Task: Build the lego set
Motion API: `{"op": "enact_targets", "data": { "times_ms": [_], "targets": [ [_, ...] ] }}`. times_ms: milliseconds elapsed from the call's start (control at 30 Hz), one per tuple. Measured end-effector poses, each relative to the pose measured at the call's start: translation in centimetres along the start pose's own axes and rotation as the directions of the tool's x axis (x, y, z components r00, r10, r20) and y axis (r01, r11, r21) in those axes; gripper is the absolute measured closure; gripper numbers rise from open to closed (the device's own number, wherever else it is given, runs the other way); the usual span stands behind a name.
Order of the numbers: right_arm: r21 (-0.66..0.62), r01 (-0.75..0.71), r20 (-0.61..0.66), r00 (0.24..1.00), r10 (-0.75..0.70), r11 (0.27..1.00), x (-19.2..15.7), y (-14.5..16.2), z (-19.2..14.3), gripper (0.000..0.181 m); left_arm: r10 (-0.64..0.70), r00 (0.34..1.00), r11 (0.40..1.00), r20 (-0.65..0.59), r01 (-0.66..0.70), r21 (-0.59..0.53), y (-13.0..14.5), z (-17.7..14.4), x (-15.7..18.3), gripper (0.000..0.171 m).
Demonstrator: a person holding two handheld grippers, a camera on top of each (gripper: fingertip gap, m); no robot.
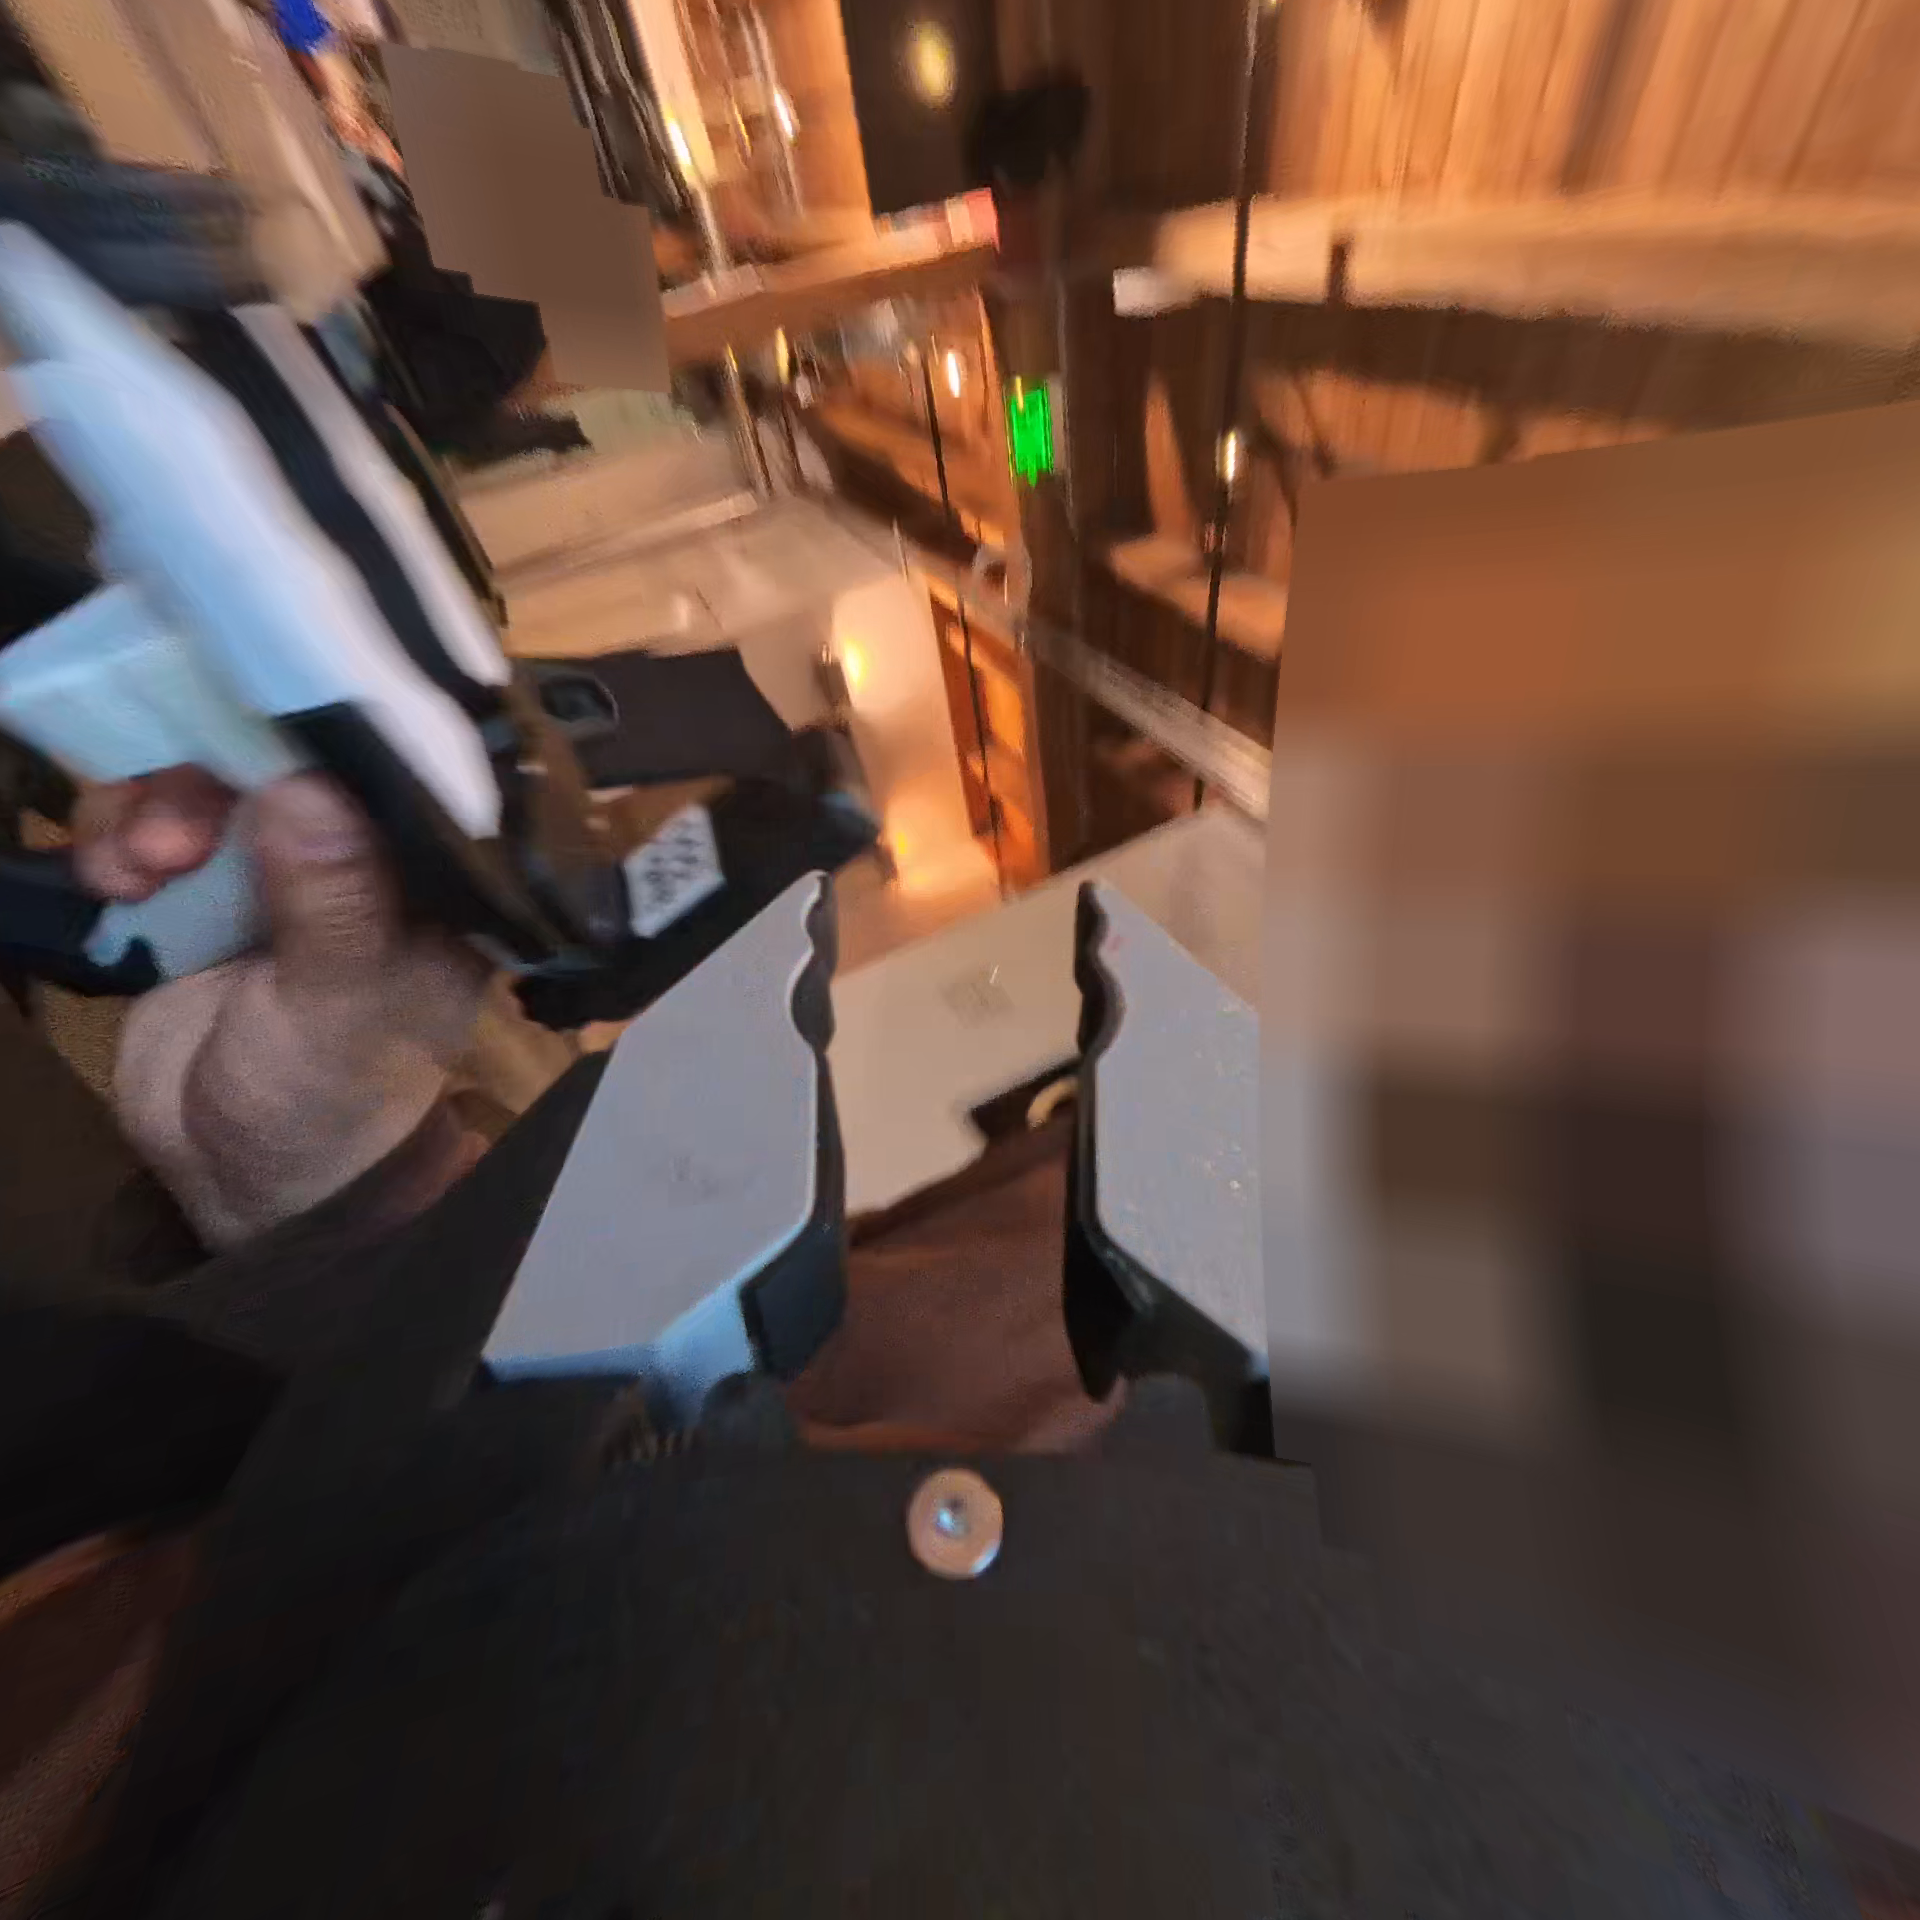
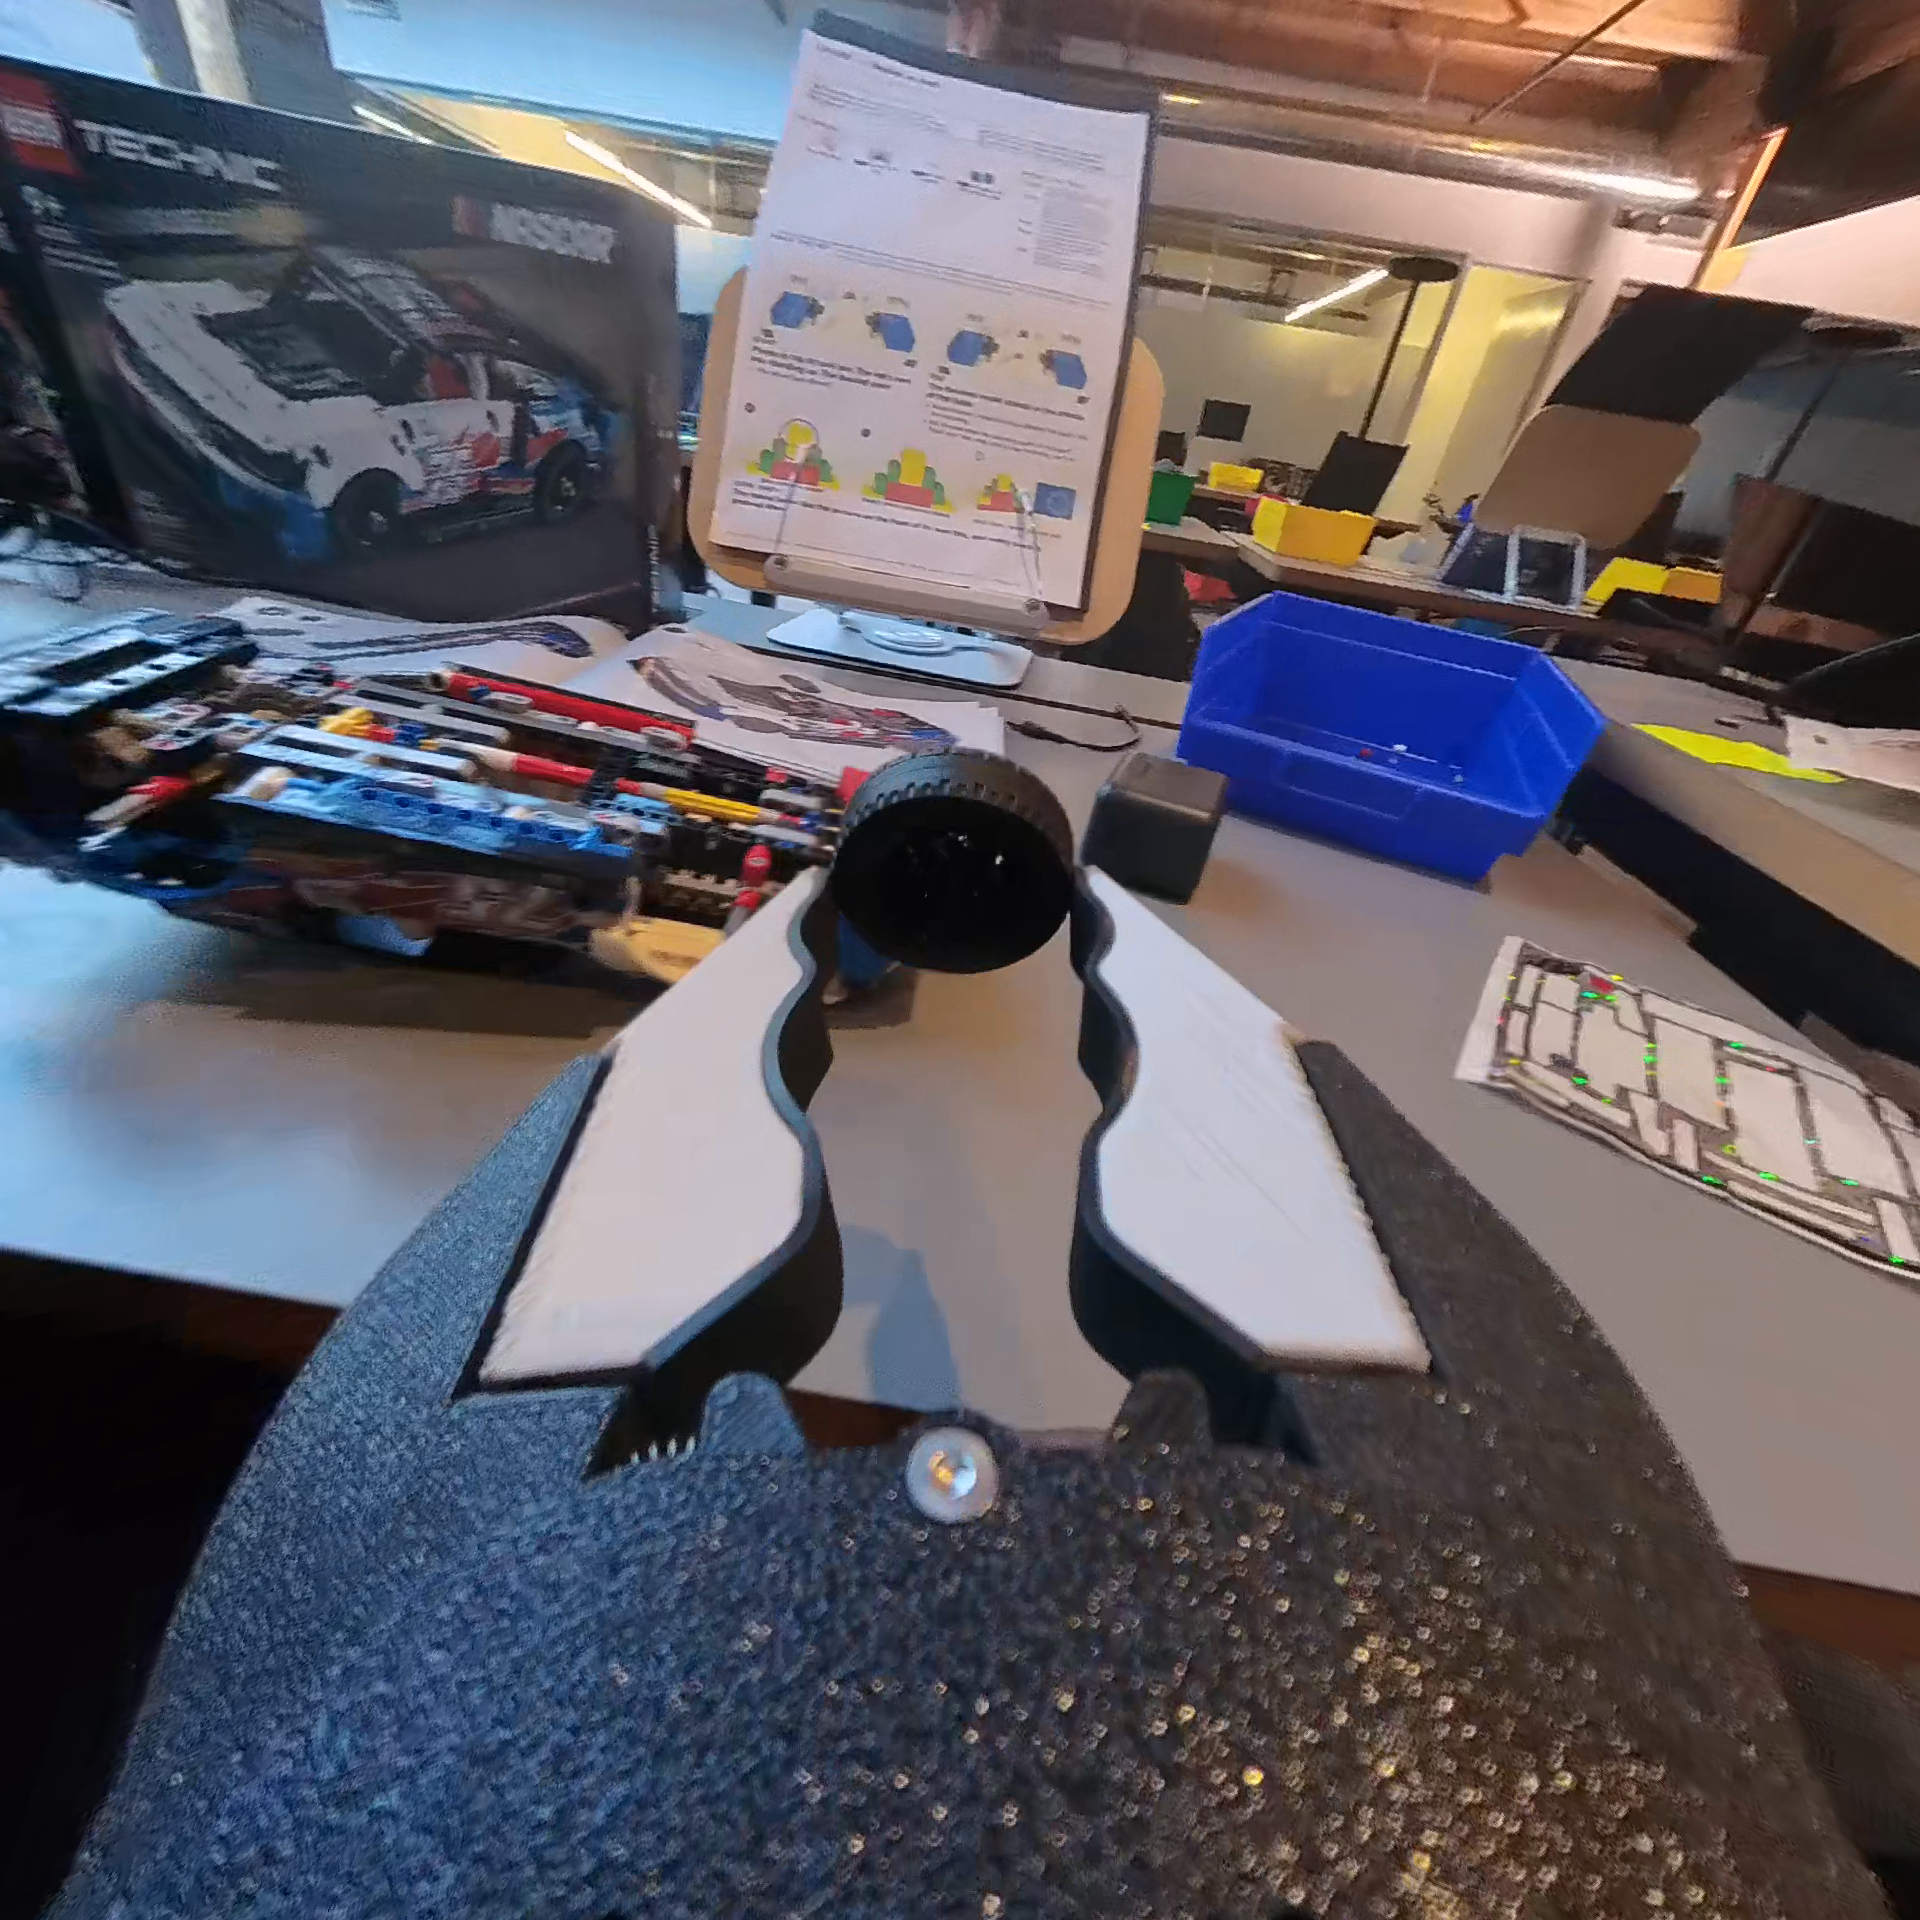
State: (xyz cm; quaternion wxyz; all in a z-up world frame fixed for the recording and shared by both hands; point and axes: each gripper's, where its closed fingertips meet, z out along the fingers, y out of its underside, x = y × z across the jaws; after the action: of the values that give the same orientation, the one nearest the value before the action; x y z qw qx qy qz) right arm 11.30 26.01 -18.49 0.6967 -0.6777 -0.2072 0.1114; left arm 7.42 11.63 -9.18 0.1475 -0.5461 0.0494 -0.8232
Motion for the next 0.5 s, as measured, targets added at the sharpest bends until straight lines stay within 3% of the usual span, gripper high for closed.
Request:
{"op": "enact_targets", "data": {
  "times_ms": [67,100,133,167,200,233,300,333,400,467,500],
  "targets": [
    [0.033,0.002,-0.027,1.000,-0.001,0.999,1.2,-0.6,0.5,0.142,0.283,0.957,0.954,0.058,-0.275,-0.123,-3.7,-0.5,4.1,0.144],
    [0.068,-0.011,-0.033,0.999,0.014,0.998,1.9,-1.4,0.9,0.142,0.532,0.839,0.838,0.117,-0.501,-0.218,-7.0,-0.9,5.5,0.148],
    [0.107,-0.033,-0.028,0.999,0.036,0.994,2.4,-2.2,1.4,0.142,0.784,0.595,0.609,0.180,-0.680,-0.408,-10.6,-1.7,4.6,0.153],
    [0.149,-0.057,-0.013,0.998,0.059,0.987,2.8,-3.1,2.0,0.142,0.934,0.312,0.344,0.175,-0.654,-0.674,-14.3,-3.8,1.4,0.158],
    [0.191,-0.081,0.015,0.997,0.080,0.978,2.9,-4.1,2.6,0.142,0.982,0.147,0.177,0.122,-0.454,-0.873,-18.0,-6.9,-2.4,0.140],
    [0.215,-0.109,0.045,0.994,0.102,0.971,3.0,-4.6,3.2,0.142,0.990,0.121,0.105,0.070,-0.309,-0.945,-20.4,-8.7,-5.0,0.130],
    [0.244,-0.176,0.119,0.981,0.151,0.954,2.4,-4.7,3.1,0.142,0.949,0.280,-0.042,-0.144,-0.339,-0.940,-19.9,-8.6,-7.7,0.148],
    [0.221,-0.211,0.155,0.972,0.179,0.952,1.5,-3.7,2.7,0.142,0.936,0.268,-0.116,-0.226,-0.370,-0.922,-20.2,-8.4,-9.0,0.152],
    [0.093,-0.246,0.164,0.959,0.229,0.965,-0.5,0.2,2.1,0.142,0.900,0.259,-0.274,-0.350,-0.289,-0.917,-20.4,-9.6,-12.2,0.136],
    [-0.014,-0.277,0.121,0.953,0.277,0.961,-1.9,4.0,1.5,0.142,0.864,0.284,-0.374,-0.415,-0.188,-0.908,-20.8,-11.2,-14.7,0.117],
    [-0.045,-0.296,0.119,0.947,0.299,0.954,-2.7,5.2,1.5,0.142,0.858,0.280,-0.396,-0.430,-0.171,-0.902,-21.4,-11.6,-15.5,0.118]
  ]
}}
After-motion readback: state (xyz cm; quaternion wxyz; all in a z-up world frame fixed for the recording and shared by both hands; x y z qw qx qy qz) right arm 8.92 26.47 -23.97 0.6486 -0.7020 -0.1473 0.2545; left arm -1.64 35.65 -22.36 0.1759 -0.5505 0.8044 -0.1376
